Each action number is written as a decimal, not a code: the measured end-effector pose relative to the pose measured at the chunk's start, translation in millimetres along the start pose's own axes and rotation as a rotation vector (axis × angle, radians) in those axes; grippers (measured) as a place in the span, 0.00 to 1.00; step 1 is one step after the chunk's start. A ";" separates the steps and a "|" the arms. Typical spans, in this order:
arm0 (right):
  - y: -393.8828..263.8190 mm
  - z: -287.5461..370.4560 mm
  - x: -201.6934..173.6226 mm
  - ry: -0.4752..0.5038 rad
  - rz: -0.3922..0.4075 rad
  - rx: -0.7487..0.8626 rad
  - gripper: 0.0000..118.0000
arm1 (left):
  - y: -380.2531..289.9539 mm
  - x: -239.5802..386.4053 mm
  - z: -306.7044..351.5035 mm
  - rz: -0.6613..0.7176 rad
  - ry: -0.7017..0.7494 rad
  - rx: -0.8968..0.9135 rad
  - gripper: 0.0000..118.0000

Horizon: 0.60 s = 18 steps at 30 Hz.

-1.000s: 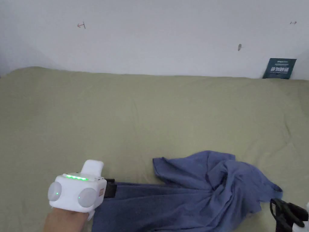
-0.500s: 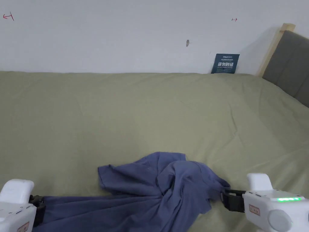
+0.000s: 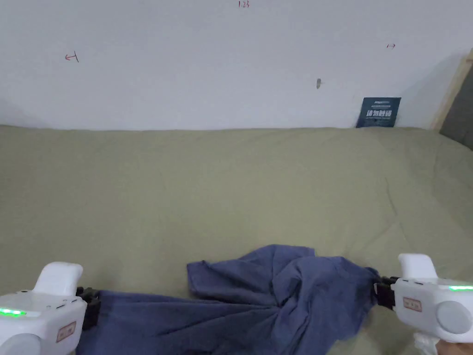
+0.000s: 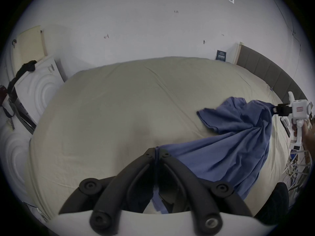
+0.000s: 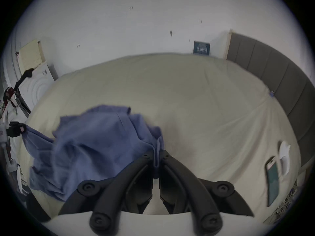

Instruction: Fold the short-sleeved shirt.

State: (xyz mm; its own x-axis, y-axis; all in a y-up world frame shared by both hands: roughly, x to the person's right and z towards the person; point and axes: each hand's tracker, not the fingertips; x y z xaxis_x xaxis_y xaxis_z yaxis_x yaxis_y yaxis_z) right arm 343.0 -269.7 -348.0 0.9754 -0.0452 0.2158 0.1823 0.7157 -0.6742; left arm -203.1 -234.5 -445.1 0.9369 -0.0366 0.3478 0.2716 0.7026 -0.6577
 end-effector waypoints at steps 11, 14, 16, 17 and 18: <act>149.0 181.7 -22.1 0.006 0.082 0.293 0.06 | 101.7 -57.6 132.0 -0.024 0.129 0.265 0.01; 192.8 221.8 -32.5 0.021 0.071 0.381 0.06 | 139.0 -71.4 163.0 0.005 0.162 0.352 0.01; 222.1 244.7 -37.8 0.008 0.094 0.440 0.06 | 163.3 -79.4 183.0 0.039 0.149 0.416 0.01; 235.1 255.1 -39.4 0.020 0.091 0.473 0.06 | 177.1 -82.9 193.1 0.045 0.165 0.441 0.01; 249.6 266.3 -41.0 0.029 0.076 0.499 0.06 | 188.9 -84.7 200.5 0.047 0.171 0.471 0.01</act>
State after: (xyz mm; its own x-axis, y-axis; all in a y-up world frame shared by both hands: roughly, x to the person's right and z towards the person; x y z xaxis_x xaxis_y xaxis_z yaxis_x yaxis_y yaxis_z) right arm 315.5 96.4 -337.0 0.9880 0.0060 0.1545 0.0357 0.9634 -0.2658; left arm -275.2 43.8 -464.9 0.9791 -0.0861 0.1845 0.1368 0.9492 -0.2833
